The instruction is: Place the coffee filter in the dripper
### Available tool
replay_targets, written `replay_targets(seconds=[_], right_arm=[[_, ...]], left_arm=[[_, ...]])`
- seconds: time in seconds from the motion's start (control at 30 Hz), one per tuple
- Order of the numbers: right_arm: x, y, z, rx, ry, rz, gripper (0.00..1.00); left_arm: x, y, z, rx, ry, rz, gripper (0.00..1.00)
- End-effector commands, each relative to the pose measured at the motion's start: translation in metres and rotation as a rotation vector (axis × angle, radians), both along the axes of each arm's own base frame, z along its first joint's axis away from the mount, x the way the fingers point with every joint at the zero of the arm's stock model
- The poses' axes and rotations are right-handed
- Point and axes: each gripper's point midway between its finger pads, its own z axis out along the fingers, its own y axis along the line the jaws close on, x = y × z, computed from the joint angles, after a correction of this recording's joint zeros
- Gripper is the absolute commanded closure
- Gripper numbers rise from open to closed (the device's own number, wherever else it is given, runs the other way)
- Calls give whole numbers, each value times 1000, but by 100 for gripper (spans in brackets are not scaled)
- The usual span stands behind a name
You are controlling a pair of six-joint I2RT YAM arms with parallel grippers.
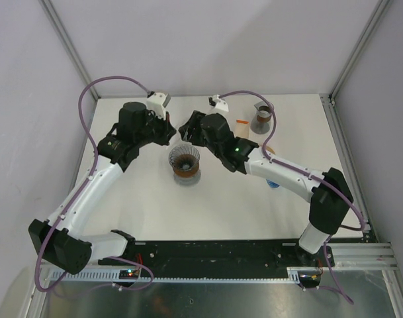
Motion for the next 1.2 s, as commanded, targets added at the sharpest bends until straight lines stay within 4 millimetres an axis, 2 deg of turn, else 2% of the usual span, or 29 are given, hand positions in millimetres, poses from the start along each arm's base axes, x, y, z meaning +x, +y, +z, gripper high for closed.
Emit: replay_targets(seconds=[0.0,0.17,0.23,0.33,0.4,0.47,0.5,0.6,0.67,0.77,0.8,0.9,1.07,1.17], right_arm=[[4,9,1,60,16,16,46],[3,11,-10,43,38,24,51],[4,12,-10,42,34,31,59],[5,9,-9,30,30,45,81],[6,-4,-9,-12,31,40,92],[5,-18,-6,-66,24,39,98],[4,-22,-2,-94,14,47,99],[-2,-29,-5,-238,42,100,100],[-9,-29,-11,-313,73,152,100],[-19,-21,-9,-371,87,209,100],[-22,-19,-6,-389,85,222,100],[-27,-12,-2,-430,82,242,100],[-37,-2,-4,-455,93,275,100],[-41,-4,-7,-465,100,279,100]], left_arm=[[4,1,24,-34,-81,29,100],[10,7,28,-19,-113,61,100],[11,7,28,-18,-116,63,100],[10,6,25,-11,-115,55,100],[10,8,21,8,-119,51,100],[11,13,16,40,-124,62,100],[12,15,13,55,-125,63,100],[8,13,4,73,-103,36,98],[3,9,1,73,-78,2,85],[-6,4,1,65,-47,-42,55],[-8,3,2,62,-40,-53,48],[-11,4,9,72,-50,-73,36],[-9,11,2,100,-41,-59,33],[-8,20,-3,108,-30,-37,44]])
